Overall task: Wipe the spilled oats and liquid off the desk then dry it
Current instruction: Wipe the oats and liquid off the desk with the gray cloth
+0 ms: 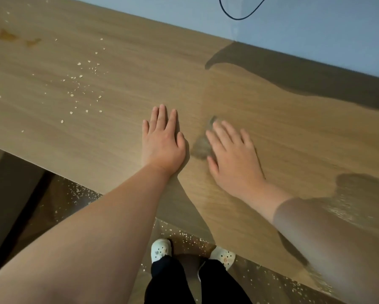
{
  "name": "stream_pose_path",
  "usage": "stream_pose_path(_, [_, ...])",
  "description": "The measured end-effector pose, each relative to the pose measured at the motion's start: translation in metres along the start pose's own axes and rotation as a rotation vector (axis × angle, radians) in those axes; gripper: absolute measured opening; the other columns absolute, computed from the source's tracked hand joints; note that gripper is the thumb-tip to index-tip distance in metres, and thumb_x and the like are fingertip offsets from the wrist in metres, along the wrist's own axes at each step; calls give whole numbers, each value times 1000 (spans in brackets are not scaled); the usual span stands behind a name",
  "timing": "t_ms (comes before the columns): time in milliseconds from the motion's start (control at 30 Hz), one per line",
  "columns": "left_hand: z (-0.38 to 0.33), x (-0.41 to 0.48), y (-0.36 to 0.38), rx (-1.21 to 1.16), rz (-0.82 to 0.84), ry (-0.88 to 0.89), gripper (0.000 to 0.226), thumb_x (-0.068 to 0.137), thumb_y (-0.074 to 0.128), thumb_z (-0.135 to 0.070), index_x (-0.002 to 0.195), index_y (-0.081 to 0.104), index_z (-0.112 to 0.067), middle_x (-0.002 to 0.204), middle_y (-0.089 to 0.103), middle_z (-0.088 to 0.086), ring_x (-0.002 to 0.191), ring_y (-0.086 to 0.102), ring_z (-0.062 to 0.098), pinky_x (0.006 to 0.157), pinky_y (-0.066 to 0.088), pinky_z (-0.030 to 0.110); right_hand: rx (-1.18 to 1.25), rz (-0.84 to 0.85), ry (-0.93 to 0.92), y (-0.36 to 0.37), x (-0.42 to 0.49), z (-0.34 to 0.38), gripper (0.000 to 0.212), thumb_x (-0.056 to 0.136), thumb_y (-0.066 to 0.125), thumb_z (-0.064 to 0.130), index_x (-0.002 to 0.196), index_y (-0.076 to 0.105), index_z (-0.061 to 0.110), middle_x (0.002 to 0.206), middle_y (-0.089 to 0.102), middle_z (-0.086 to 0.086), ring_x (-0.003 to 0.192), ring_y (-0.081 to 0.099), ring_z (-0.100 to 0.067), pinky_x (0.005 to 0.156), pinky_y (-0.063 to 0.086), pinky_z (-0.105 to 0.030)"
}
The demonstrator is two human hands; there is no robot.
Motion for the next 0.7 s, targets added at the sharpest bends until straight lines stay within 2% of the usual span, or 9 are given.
stream_pose_path(67, [0,0,0,3,1,2,61,99,34,-29,156,16,-19,164,3,7,151,-6,20,122,-3,42,-56,35,-172,-4,-8,-8,57,91,45,41,138,51,9,143,50,-13,135,43,-31,112,29,-54])
stream_pose_path(100, [0,0,0,9,4,1,61,99,34,-29,156,16,-19,164,2,7,151,-7,20,122,-3,42,-105,35,-147,-5,-2,-27,56,90,47,42,135,53,8,140,52,-14,132,45,-31,112,28,-54])
stream_pose_path(200, [0,0,1,26,18,0,62,99,34,-30,157,14,-19,164,1,7,151,-8,20,122,-4,41,-109,-37,240,-20,25,-104,57,93,46,41,139,47,7,146,44,-16,139,34,-32,116,19,-56])
stream_pose_path(267, [-1,0,1,33,28,5,64,98,34,-32,157,12,-19,164,-1,8,151,-9,20,122,-4,41,-71,-77,428,-21,25,-108,61,95,44,42,144,41,5,154,34,-17,145,24,-33,118,16,-56])
stream_pose_path(300, [-1,0,2,38,33,10,64,98,34,-34,157,12,-18,164,-1,8,151,-9,20,122,-5,42,-92,-83,442,-17,20,-91,63,96,39,43,146,37,5,157,29,-17,147,20,-34,119,16,-55])
stream_pose_path(433, [-2,-1,3,58,51,25,68,97,32,-42,157,10,-18,164,-2,9,151,-10,21,121,-6,42,-101,-19,140,9,-27,-5,62,97,29,43,148,37,8,158,28,-15,147,20,-33,118,16,-51])
stream_pose_path(500, [-2,0,4,64,57,27,70,96,33,-45,156,10,-17,164,-2,10,151,-9,23,121,-5,44,-109,10,105,9,-37,-14,61,97,28,42,148,38,11,157,30,-13,147,22,-31,119,15,-49])
stream_pose_path(633, [-4,-1,0,-9,77,77,67,96,38,-41,155,18,-18,164,0,10,151,-8,23,121,-5,45,-91,-77,524,-9,-37,-81,61,97,38,35,151,29,10,156,30,-16,145,23,-34,118,22,-52])
stream_pose_path(700, [-6,-4,-3,-56,101,193,62,96,41,-32,154,23,-20,164,0,7,151,-8,22,121,-5,45,-76,-120,700,-11,-38,-76,61,99,36,34,155,18,19,158,24,-18,147,18,-36,119,18,-51])
Point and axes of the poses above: each hand's wrist, its own x-axis towards the middle knuckle, its own y-axis out of the palm, z = x × y, the point moved 10 cm from there along x, towards the middle knuckle
